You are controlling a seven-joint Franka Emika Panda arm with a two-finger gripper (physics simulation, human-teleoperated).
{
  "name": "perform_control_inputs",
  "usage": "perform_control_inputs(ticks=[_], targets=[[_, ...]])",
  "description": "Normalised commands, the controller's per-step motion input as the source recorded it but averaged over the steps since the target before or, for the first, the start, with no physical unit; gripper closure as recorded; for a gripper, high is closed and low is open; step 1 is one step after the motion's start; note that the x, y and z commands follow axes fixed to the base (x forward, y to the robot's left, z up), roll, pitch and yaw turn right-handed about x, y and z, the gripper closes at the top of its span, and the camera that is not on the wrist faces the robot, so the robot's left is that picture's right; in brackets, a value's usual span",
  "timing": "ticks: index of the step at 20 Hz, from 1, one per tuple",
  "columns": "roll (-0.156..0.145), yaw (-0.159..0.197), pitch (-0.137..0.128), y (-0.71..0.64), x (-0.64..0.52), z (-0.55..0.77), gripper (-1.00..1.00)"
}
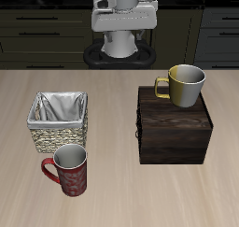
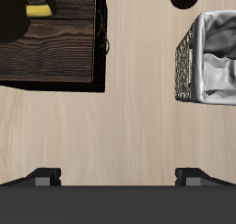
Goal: Place the white and yellow mug in the basket
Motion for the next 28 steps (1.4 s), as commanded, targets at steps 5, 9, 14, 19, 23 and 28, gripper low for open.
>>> perform_control_inputs(ticks=[5, 9, 14, 19, 23, 28], targets=[[0.001, 0.002, -0.002, 0.22, 0.32, 0.08, -1.00], [-0.010, -0.009, 0.001, 0.11, 0.22, 0.10, -1.00], [-0.008, -0.024, -0.008, 0.21, 0.33, 0.27, -1.00], [0.000, -0.023, -0.018, 0.14, 0.20, 0.19, -1.00], [-0.025, -0.065, -0.009, 0.08, 0.31, 0.16, -1.00], [-0.002, -0.008, 0.041, 0.25, 0.25, -0.08, -1.00]])
